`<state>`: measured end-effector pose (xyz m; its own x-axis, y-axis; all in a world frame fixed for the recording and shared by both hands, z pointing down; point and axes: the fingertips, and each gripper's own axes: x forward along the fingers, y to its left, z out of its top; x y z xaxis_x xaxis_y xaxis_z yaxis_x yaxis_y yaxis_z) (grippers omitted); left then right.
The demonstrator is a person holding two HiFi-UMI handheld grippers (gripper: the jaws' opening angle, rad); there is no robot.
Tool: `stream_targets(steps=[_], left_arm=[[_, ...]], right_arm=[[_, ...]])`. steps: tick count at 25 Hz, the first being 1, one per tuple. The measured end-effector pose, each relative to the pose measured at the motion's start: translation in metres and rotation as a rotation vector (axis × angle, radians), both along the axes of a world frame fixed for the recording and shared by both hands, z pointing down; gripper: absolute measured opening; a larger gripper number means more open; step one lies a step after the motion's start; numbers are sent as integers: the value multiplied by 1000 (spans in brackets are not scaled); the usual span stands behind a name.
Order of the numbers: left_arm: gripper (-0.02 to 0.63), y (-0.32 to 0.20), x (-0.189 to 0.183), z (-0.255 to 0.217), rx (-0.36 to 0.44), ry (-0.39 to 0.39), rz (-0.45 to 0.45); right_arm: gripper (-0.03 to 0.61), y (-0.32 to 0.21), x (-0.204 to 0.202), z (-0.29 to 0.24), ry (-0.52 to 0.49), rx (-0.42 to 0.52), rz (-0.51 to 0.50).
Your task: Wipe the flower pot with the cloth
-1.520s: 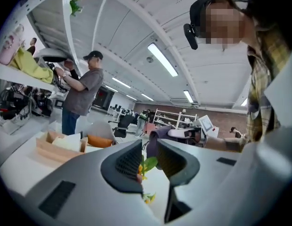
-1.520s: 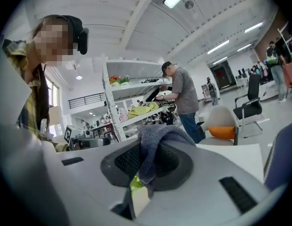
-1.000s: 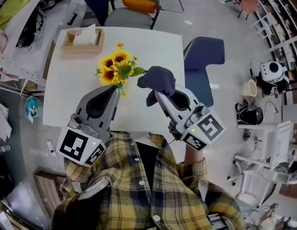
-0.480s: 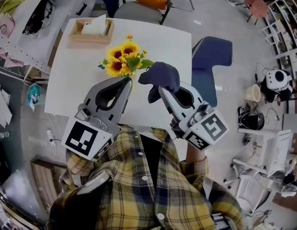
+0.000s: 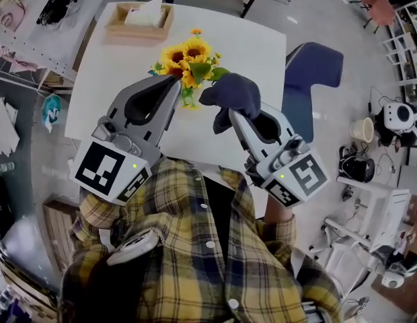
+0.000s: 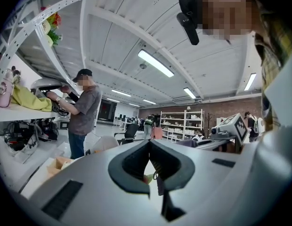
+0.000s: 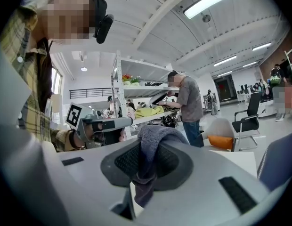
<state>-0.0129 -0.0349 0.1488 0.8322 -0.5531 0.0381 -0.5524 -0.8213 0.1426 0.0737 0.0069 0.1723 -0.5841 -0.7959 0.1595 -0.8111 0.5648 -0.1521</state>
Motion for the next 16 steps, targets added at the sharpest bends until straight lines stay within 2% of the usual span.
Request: stream_targets(steps=[4,9,16], left_arm=[[9,-16,-14,-2,15,-51,-28],[9,-17,-9,5,38,-135,21],[9,-17,9,1,57,-126,66]], right_arm=[[34,-2,-1,1,-1,-20,-19],[34,-3,-2,3,1,-28,-27],[34,-3,4,4,7,-18,4]])
